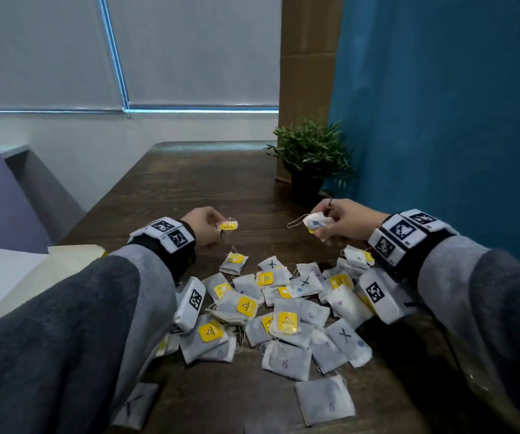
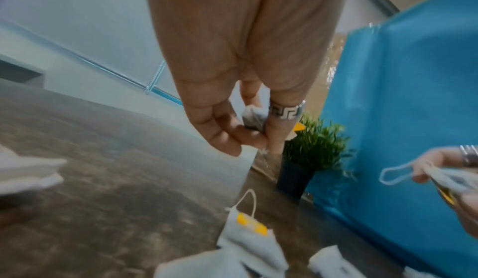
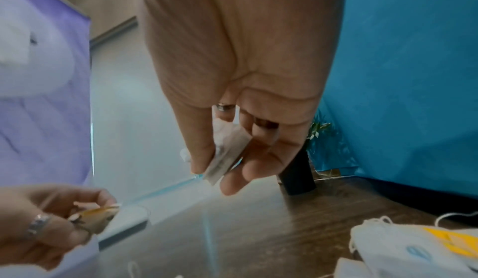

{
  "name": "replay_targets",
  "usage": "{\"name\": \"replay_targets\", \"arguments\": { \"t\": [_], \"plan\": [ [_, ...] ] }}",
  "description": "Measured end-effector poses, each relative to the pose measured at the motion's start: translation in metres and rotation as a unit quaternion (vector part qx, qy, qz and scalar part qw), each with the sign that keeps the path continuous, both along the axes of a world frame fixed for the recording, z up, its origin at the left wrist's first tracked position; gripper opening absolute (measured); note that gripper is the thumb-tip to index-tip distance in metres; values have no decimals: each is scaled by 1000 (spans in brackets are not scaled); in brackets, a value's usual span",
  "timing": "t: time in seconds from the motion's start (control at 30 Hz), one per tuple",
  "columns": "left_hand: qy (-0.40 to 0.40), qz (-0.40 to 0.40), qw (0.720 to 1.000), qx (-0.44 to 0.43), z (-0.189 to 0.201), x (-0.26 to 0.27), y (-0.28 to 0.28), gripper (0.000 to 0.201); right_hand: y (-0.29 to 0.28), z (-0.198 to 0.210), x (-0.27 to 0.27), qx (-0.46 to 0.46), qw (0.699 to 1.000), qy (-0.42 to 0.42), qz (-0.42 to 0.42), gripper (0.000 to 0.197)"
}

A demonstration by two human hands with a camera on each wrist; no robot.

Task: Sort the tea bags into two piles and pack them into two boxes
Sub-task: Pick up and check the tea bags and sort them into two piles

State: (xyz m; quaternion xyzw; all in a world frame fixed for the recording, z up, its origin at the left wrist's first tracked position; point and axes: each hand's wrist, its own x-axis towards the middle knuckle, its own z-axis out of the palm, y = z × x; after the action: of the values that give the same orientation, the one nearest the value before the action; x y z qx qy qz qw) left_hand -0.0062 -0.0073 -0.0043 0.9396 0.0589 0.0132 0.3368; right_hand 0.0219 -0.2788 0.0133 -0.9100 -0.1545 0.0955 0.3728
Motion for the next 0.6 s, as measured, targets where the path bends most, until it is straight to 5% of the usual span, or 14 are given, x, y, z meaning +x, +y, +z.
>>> {"name": "replay_targets", "arguments": {
  "t": [0.33, 0.6],
  "plan": [
    [-30, -76, 953, -291, 34, -74, 0, 43, 1, 33, -76, 254, 961, 108, -35, 20],
    [-19, -81, 901, -426, 52, -120, -27, 35, 2, 44, -111, 286, 957, 32, -18, 20]
  ]
}}
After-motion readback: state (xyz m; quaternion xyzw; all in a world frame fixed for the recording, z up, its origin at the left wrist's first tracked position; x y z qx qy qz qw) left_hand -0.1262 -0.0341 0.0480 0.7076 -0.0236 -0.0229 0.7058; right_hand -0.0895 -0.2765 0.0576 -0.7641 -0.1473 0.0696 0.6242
